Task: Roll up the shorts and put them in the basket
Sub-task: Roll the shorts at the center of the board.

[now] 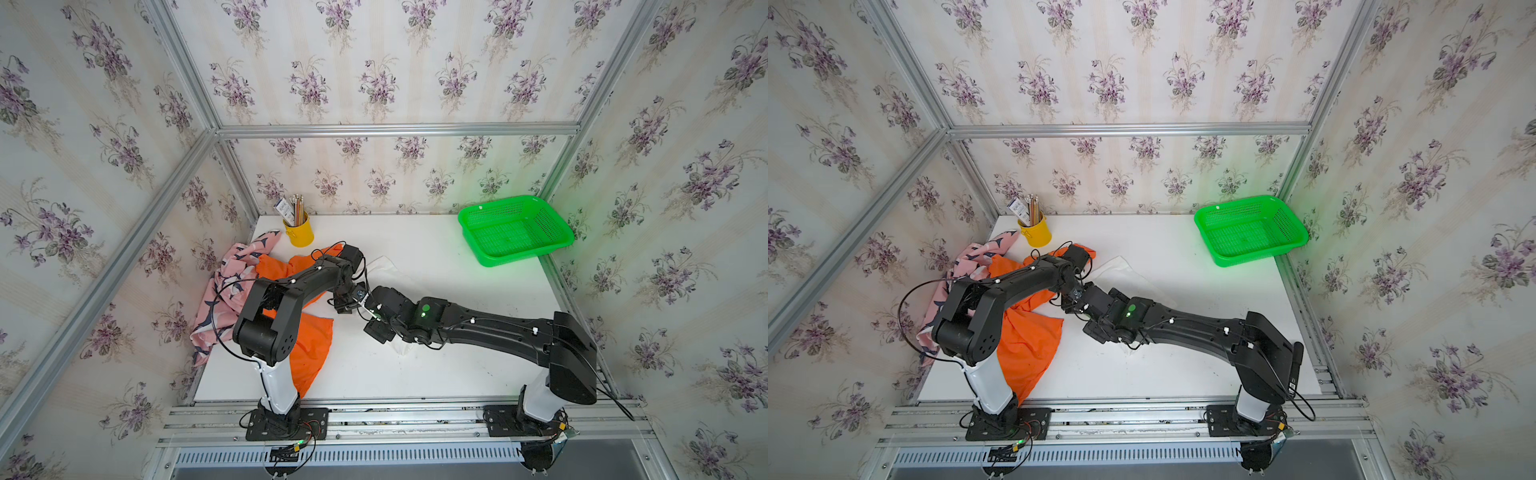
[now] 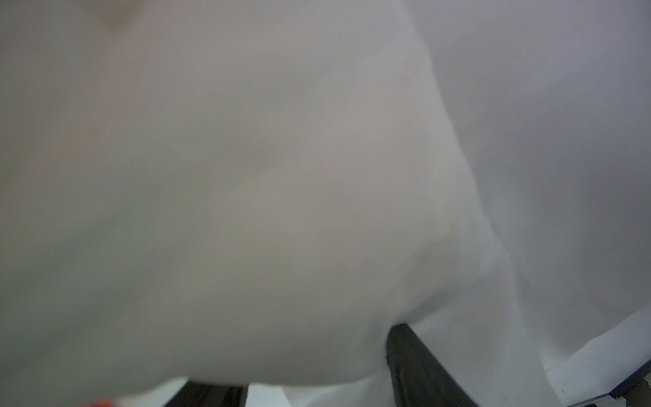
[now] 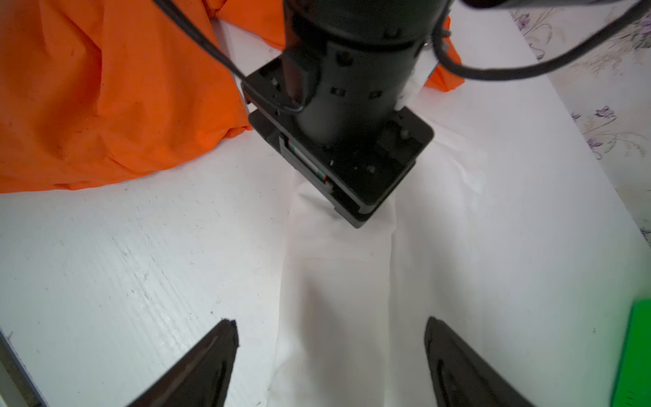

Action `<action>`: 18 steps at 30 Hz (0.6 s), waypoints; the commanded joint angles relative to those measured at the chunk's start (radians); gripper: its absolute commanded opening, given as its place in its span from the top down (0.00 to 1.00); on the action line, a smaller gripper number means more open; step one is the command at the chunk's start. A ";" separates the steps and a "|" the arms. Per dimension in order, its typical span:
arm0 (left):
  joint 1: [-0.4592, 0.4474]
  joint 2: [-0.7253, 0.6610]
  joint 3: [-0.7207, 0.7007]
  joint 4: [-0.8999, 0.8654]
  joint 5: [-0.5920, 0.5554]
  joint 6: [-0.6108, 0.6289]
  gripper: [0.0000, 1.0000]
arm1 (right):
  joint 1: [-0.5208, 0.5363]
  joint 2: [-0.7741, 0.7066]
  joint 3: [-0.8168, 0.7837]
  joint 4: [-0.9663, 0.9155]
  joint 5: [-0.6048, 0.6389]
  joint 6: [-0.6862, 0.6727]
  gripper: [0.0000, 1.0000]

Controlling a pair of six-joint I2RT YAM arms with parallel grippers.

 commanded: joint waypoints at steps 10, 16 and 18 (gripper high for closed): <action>0.005 -0.008 0.015 -0.019 -0.018 0.024 0.32 | 0.003 0.167 -0.154 0.090 0.066 0.107 0.39; 0.007 -0.160 0.005 -0.015 -0.061 0.018 0.26 | -0.039 0.076 -0.167 0.156 -0.352 0.221 0.79; 0.007 -0.215 0.004 -0.034 -0.068 0.015 0.25 | -0.084 0.048 -0.190 0.215 -0.533 0.277 0.82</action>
